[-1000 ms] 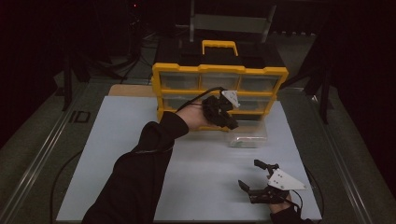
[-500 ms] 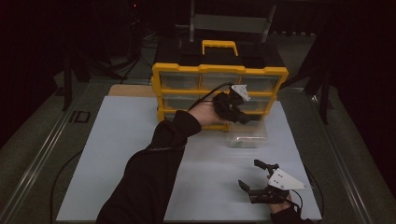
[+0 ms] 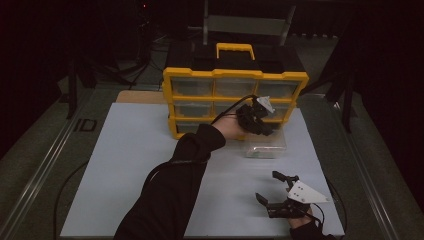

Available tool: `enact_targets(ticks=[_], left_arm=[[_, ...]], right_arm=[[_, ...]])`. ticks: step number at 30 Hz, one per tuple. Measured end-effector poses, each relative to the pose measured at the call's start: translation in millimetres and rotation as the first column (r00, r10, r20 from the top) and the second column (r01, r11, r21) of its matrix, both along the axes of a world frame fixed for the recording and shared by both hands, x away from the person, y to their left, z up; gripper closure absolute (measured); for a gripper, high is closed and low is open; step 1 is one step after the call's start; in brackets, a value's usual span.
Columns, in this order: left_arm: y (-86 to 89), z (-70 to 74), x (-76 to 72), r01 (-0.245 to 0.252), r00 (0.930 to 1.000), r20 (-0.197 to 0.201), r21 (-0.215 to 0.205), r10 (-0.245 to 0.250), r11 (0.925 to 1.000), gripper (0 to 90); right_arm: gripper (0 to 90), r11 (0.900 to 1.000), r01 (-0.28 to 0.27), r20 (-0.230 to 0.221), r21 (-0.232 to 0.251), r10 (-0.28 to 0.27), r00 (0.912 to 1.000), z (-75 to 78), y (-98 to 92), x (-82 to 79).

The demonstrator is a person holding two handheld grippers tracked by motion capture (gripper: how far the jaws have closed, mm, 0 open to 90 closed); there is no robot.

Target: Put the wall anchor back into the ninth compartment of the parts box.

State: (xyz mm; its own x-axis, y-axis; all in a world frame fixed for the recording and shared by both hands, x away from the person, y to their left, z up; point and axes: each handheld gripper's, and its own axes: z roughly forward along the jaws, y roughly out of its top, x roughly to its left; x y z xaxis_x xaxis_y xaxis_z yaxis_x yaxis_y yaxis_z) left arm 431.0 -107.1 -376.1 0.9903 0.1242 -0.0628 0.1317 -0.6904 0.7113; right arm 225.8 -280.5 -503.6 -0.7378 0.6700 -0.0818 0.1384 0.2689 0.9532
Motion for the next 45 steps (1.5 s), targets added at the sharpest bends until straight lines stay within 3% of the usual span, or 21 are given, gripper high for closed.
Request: enact_targets(ticks=[2,5,11,14,17,21,23,26,31,35,39,45], left_arm=[[-2.3,-5.8,1.7,-0.010,0.9999,-0.001,0.012,0.010,0.9999,83.6],[-3.0,-10.8,2.6,-0.028,0.9995,-0.017,0.007,0.028,0.9996,62.3],[5.2,-6.7,-2.4,-0.041,0.9990,-0.017,0.004,0.041,0.9991,37.6],[20.5,-2.7,-11.0,-0.021,0.9995,-0.026,-0.022,0.021,0.9995,25.9],[36.4,-5.8,-17.2,0.010,0.9981,-0.061,-0.031,-0.012,0.9995,14.2],[57.5,-13.4,-24.6,-0.003,0.9972,-0.075,-0.030,0.001,0.9995,3.0],[61.8,-14.9,-25.5,-0.002,0.9962,-0.087,-0.035,-0.001,0.9994,1.1],[84.9,-20.9,-35.2,-0.018,0.9978,-0.065,-0.071,0.013,0.9974,0.6],[112.5,-28.8,-49.2,0.002,0.9985,-0.054,-0.100,-0.008,0.9950,0.4],[124.4,-34.5,-58.0,0.002,0.9991,-0.041,-0.101,-0.006,0.9949,0.1],[149.8,-42.4,-73.4,-0.012,0.9995,-0.031,-0.124,0.008,0.9923,0.1],[176.0,-53.0,-86.7,-0.033,0.9993,-0.019,-0.122,0.031,0.9920,0.1]], right_arm=[[8.2,1.000,0.000,-0.001,0.000,0.000,1.0000,0.0,-0.1,0.1],[8.2,1.000,0.000,-0.001,-0.001,0.000,1.0000,-0.2,-0.4,0.1],[8.2,1.000,0.004,-0.003,-0.002,-0.004,1.0000,-0.4,-0.5,0.1],[8.2,1.000,0.004,-0.003,-0.004,-0.004,1.0000,-0.3,-0.3,-0.4],[8.2,1.000,0.006,-0.004,-0.006,-0.006,1.0000,-0.4,-0.3,-0.3],[8.2,1.000,0.006,-0.006,-0.013,-0.006,1.0000,-0.7,0.5,-0.3],[8.2,1.000,0.006,-0.006,-0.015,-0.006,1.0000,-0.7,0.8,-0.3],[8.2,1.000,0.007,-0.005,-0.018,-0.007,1.0000,-1.0,1.1,0.0],[8.2,1.000,0.006,-0.004,-0.019,-0.006,1.0000,-0.9,1.7,-0.3],[8.2,1.000,0.005,-0.001,-0.023,-0.005,1.0000,-0.9,2.2,-0.3],[8.2,1.000,0.006,-0.004,-0.026,-0.006,1.0000,-1.2,2.7,-0.3],[8.2,1.000,0.005,-0.003,-0.028,-0.005,1.0000,-1.4,3.0,-0.1]])
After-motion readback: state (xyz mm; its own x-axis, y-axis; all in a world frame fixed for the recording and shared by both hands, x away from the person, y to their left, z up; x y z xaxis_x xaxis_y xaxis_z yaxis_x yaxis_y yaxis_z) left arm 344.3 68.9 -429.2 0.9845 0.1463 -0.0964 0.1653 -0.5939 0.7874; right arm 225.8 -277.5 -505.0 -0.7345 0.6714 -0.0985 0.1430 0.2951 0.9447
